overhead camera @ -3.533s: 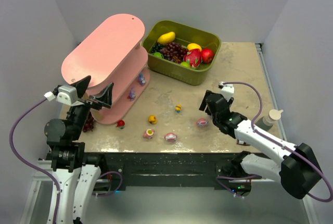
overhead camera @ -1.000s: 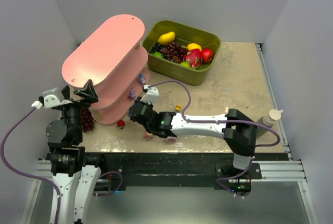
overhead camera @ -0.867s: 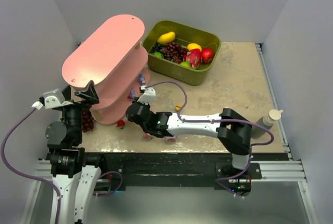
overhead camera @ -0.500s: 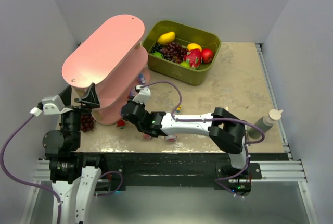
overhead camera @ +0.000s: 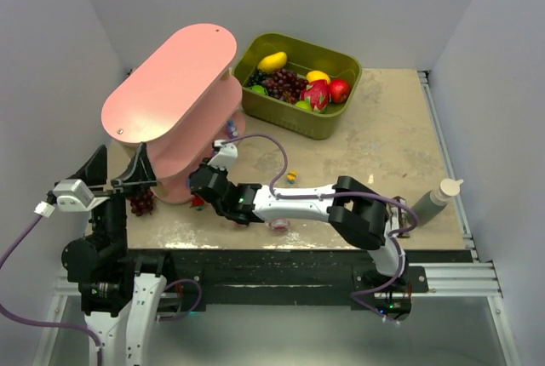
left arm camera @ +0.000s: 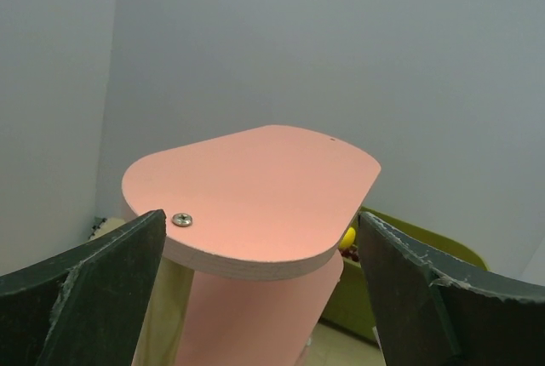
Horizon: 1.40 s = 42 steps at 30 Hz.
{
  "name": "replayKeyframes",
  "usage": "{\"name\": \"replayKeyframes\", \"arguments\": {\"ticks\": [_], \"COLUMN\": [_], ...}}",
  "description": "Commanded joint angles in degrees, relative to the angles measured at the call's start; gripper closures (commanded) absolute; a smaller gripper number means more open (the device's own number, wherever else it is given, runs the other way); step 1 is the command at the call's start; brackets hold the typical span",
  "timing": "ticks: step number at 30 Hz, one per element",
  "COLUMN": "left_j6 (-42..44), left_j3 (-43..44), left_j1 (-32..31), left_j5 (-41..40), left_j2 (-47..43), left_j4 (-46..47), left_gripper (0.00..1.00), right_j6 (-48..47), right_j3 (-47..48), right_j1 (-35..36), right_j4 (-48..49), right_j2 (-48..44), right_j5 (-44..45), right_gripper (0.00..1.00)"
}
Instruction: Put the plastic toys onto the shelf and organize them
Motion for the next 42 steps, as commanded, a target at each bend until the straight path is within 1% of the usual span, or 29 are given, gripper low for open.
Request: {"name": "replayKeyframes", "arguments": {"ticks": [1, 5, 13, 17, 19, 23, 27, 33, 42], "left_j6": [-0.01, 0.16, 0.34, 0.34, 0.34, 0.34, 0.34, 0.25, 0.25], "left_j3": [-0.02, -0.02, -0.02, -0.02, -0.02, -0.02, 0.07, 0.07, 0.07], "left_j1": [0.29, 0.29, 0.37, 0.28, 0.28, 0.28, 0.28, 0.28, 0.28], "left_j5": [-1.20, -1.64, -3.22, -3.75, -4.10, -4.63, -5.42, -6.13, -6.83], "left_j2": [-0.57, -0.39, -0.57, -0.48, -0.48, -0.48, -0.57, -0.66, -0.66], "left_j4": [2.89, 2.98, 2.54, 2.36, 2.27, 2.10, 1.75, 1.39, 1.04], "left_gripper": [0.02, 0.02, 0.01, 0.01, 0.01, 0.01, 0.01, 0.00, 0.01], "right_j6": [2.38, 4.58, 8.36, 7.40, 6.78, 7.39, 8.54, 9.24, 7.66], "right_j3": [3.79, 4.84, 7.91, 9.67, 12.13, 13.81, 16.62, 19.78, 22.86], "right_j1": [0.83, 1.19, 1.71, 1.80, 2.33, 2.59, 2.94, 3.12, 3.65], "right_j4": [2.22, 1.60, -3.67, -4.29, -6.74, -8.68, -13.33, -17.46, -18.79], "right_j2": [0.76, 2.26, 4.28, 5.94, 7.00, 8.41, 9.46, 10.70, 12.37], "right_j5": [4.34, 5.75, 9.62, 9.71, 10.84, 11.99, 14.01, 15.59, 16.21], "right_gripper": [1.00, 1.00, 1.00, 1.00, 1.00, 1.00, 1.00, 1.00, 1.00]}}
